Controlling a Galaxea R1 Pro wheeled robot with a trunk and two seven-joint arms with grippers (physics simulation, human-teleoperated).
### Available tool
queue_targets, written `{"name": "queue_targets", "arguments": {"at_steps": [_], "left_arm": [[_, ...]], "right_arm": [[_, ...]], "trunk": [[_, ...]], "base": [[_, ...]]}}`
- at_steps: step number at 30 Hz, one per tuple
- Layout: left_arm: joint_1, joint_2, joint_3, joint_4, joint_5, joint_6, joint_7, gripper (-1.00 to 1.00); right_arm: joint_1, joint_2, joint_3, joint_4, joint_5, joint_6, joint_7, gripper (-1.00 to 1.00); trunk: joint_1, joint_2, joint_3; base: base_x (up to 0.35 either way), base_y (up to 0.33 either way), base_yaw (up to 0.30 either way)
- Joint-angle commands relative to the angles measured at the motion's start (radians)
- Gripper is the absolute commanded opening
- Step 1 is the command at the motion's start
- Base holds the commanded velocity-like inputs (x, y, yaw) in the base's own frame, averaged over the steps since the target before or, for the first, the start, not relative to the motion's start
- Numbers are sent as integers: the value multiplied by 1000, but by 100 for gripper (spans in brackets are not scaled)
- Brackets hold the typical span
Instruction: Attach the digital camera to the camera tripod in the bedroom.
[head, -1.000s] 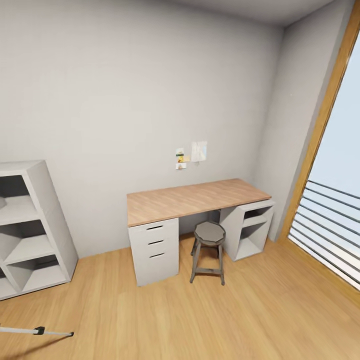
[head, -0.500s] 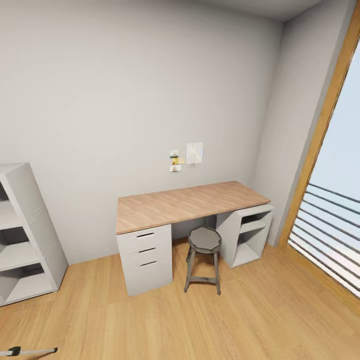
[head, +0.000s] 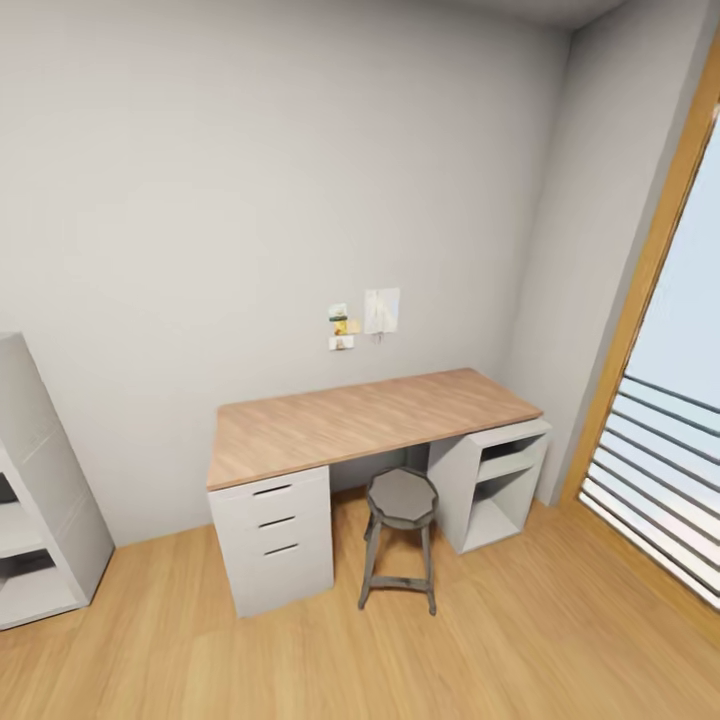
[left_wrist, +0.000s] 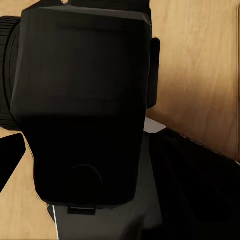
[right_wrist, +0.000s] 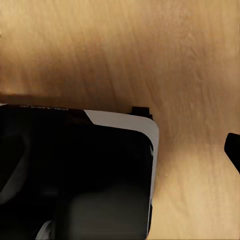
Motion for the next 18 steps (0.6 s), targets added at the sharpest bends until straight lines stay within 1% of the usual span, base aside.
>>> {"name": "queue_targets", "arguments": {"at_steps": [1, 5, 8, 18], "left_arm": [[0, 0, -9, 0, 4, -1, 3, -100], [0, 0, -9, 0, 4, -2, 3, -100], [0, 0, -9, 0, 4, -2, 3, -100], [0, 0, -9, 0, 4, -3, 3, -100]], "right_arm": [[-1, 0, -8, 3, 9, -5, 2, 100], [-1, 4, -8, 4, 9, -5, 2, 100], [-1, 5, -8, 3, 8, -5, 1, 100], [-1, 4, -8, 3, 8, -5, -1, 100]], "trunk": [[1, -1, 0], [1, -1, 0], [1, -1, 0], [1, -1, 0]], "base": [[310, -56, 0], [312, -30, 0], [316, -3, 120], [317, 0, 250]]}}
